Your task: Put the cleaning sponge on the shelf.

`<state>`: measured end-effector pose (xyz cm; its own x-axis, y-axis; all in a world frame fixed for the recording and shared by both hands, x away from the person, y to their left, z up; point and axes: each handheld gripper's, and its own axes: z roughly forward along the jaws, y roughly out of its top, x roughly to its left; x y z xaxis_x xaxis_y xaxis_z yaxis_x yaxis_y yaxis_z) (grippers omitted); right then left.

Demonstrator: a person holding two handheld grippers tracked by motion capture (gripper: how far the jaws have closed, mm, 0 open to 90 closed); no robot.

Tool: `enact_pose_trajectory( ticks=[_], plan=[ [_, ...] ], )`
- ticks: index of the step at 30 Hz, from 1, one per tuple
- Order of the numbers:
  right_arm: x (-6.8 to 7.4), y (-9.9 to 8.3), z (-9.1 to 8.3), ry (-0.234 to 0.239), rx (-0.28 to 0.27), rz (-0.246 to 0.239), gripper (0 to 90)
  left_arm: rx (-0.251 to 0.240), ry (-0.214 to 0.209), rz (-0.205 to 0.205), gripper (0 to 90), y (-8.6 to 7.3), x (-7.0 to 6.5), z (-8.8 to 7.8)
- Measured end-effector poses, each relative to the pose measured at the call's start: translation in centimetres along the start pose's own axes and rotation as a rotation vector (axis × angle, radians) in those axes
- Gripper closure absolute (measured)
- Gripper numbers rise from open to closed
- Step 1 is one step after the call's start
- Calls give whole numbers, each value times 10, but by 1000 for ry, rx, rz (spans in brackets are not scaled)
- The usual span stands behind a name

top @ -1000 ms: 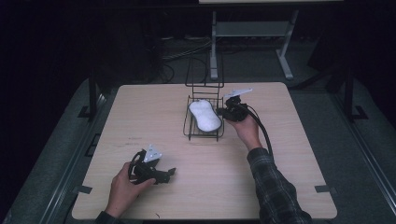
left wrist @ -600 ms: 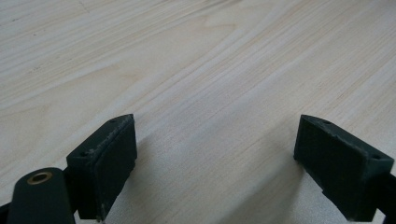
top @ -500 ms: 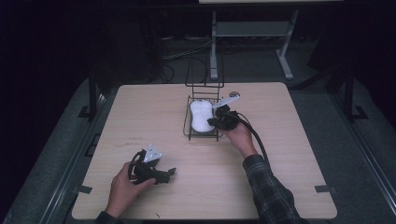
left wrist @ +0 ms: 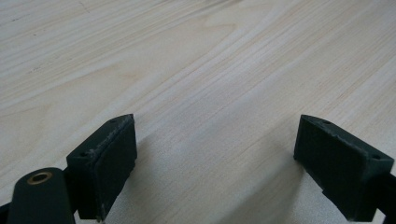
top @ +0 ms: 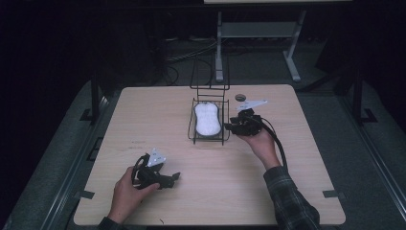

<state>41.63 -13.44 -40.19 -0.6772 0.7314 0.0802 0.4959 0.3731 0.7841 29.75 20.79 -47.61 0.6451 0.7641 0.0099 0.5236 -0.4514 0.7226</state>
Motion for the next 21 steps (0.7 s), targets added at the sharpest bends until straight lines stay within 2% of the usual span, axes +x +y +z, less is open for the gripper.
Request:
enact_pose_trajectory(
  ticks=[1,2,3,5,11,21],
  plan=[
    [-1,-2,-3,-2,-1,13,536,0,0,-1,124,0,0,0],
    [-1,-2,-3,-2,-1,13,536,0,0,-1,123,0,0,0],
    [-5,-11,-13,-16,1,40,462,0,-1,0,123,0,0,0],
    [-8,-17,-19,-27,-2,50,416,2,-2,0,123,0,0,0],
    [-14,-37,-36,-34,-20,78,322,-3,-1,0,124,0,0,0],
    [-15,-79,-67,-90,-14,103,174,-3,-1,-1,124,0,0,0]
  ],
)
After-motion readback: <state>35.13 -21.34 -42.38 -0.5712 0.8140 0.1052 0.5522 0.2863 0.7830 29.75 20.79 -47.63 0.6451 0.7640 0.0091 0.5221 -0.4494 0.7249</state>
